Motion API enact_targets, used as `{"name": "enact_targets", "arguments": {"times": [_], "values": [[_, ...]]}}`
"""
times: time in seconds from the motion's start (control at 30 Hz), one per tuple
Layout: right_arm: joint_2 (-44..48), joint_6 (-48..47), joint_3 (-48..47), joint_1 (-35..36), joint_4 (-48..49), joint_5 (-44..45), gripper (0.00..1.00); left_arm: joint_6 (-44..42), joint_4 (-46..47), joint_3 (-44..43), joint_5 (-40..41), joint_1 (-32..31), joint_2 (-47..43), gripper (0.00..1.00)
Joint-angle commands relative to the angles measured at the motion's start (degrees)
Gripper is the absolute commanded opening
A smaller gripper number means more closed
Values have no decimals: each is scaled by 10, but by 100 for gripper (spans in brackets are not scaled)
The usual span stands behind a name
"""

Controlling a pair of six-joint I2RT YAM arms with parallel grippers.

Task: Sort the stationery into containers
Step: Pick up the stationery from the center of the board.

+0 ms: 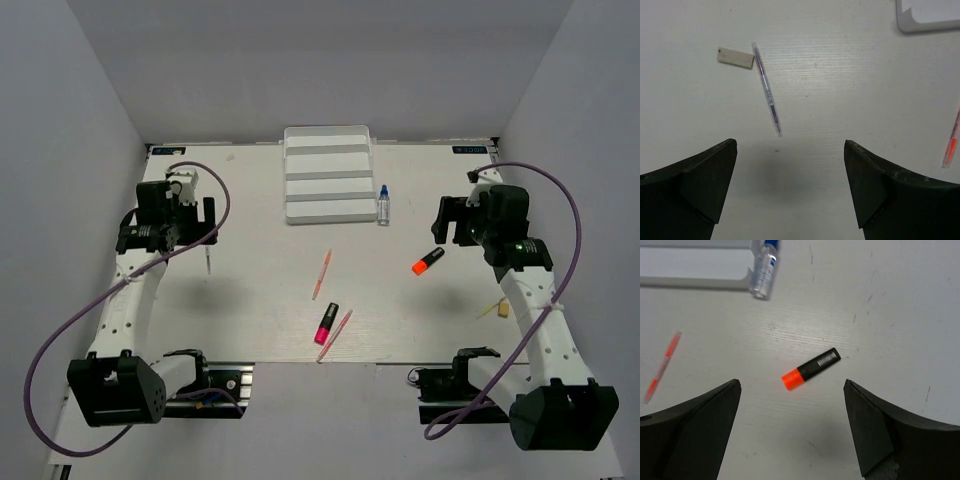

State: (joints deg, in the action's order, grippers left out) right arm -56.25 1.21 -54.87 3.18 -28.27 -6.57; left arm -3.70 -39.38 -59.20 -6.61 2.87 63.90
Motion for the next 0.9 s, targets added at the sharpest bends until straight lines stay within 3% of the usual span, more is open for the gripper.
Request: {"name": "enact_targets", "arguments": {"times": [0.0,0.33,0.63,0.87], "values": [[-20,-26,-6,-6,-6,34,89,17,-35,-22,11,5,25,97],[-119,63,-59,-16,8,11,88,31,-18,-19,18,5,-16,98],[-264,102,-148,-10,33,-28,54,32,-8,-25,3,5,21,97],[-383,110,-216,11,51,-31,57,31,0,-28,7,5,50,97]]}}
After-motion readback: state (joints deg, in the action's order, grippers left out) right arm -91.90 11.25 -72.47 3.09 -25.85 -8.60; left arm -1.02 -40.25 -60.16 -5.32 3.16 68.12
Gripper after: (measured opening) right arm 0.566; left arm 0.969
